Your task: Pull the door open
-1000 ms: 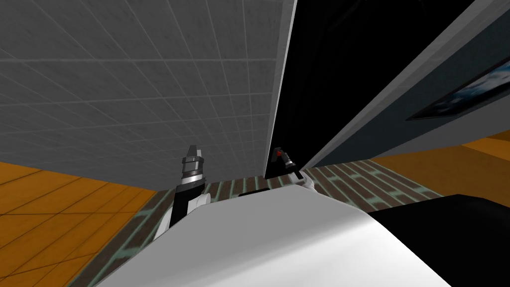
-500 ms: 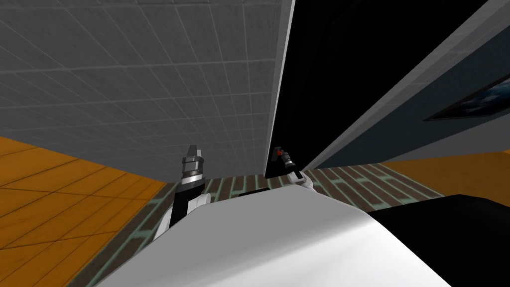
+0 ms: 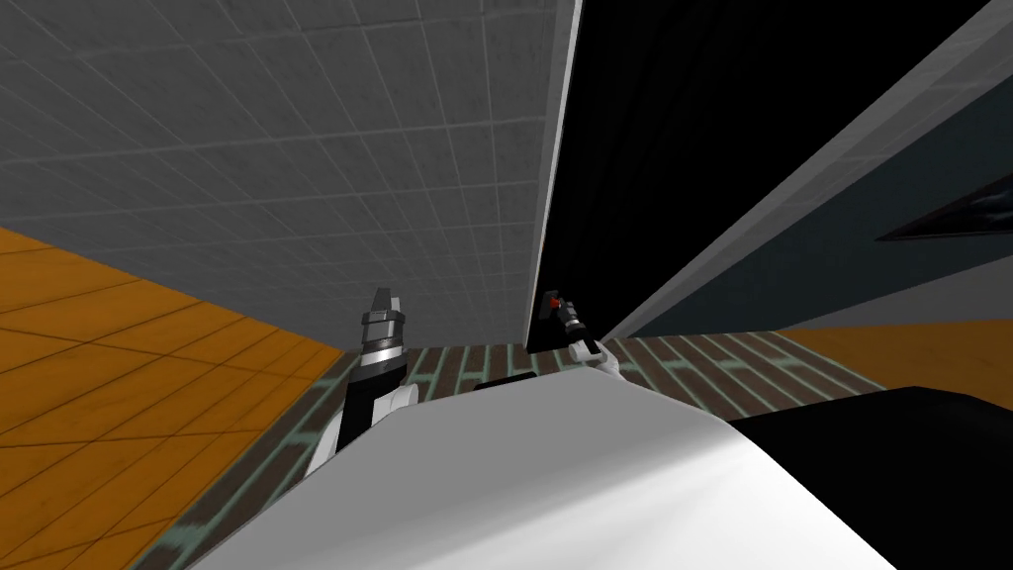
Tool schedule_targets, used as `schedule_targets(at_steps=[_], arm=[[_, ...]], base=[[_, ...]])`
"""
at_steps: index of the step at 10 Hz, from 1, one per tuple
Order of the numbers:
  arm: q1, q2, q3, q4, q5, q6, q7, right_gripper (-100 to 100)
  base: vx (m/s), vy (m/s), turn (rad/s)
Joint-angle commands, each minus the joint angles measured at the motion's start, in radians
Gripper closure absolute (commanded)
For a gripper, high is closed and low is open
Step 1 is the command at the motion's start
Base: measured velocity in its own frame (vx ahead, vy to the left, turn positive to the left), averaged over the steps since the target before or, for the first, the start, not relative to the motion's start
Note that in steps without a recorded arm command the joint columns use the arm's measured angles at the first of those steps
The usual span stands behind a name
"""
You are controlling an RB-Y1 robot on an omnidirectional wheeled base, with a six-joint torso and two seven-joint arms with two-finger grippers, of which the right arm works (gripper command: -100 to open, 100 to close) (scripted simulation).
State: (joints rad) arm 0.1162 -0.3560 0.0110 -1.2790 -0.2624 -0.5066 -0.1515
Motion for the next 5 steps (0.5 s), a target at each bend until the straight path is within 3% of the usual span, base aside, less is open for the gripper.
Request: schedule_targets(at_steps=[1,2,4,5], arm=[[-0.017,0.01,0.02,-0.014,-0.05,-0.003,-0.05,100],[-0.017,0.01,0.02,-0.014,-0.057,-0.003,-0.058,100],[-0.024,0.013,0.033,-0.015,-0.128,0.009,-0.121,100],[-0.024,0.013,0.033,-0.015,-0.134,0.009,-0.13,100]], base=[[-0.081,-0.052,0.147],[-0.062,-0.044,0.09],[-0.078,-0.043,0.129],[-0.064,-0.032,0.057]])
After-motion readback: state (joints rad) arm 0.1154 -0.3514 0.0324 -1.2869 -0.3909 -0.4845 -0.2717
